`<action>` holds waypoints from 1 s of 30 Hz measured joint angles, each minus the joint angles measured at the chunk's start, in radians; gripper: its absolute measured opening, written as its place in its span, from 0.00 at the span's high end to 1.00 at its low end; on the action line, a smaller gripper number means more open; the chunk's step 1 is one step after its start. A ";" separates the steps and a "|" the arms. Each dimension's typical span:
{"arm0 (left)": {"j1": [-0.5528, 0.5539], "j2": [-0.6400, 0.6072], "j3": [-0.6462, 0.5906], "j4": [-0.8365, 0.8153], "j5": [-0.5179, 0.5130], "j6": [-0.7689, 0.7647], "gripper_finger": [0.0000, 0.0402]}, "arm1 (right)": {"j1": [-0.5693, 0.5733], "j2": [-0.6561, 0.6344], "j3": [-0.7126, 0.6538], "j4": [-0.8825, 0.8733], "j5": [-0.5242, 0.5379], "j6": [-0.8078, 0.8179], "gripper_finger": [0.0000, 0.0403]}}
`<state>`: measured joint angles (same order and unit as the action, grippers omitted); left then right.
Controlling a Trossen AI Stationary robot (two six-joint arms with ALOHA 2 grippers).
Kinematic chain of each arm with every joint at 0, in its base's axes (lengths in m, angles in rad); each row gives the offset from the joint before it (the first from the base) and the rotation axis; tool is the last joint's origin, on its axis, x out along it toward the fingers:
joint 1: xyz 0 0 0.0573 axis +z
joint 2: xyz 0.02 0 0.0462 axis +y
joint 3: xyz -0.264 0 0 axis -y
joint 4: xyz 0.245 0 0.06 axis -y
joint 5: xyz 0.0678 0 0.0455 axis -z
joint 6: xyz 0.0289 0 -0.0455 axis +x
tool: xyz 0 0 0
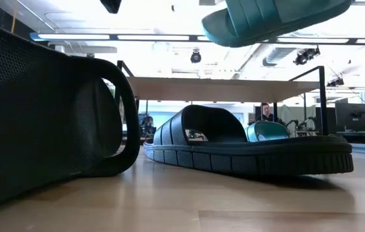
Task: Pick and place slides into the shelf
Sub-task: Put the green slipper under the shelf
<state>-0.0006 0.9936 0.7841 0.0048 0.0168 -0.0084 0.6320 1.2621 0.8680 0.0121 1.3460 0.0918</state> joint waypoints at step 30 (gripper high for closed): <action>0.288 0.290 0.000 0.402 0.255 -0.339 0.54 | -0.171 0.002 0.000 0.390 -0.252 -0.538 1.00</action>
<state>0.2878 1.2832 0.7841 0.4070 0.2723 -0.3473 0.4606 1.2640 0.8684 0.4017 1.0942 -0.4466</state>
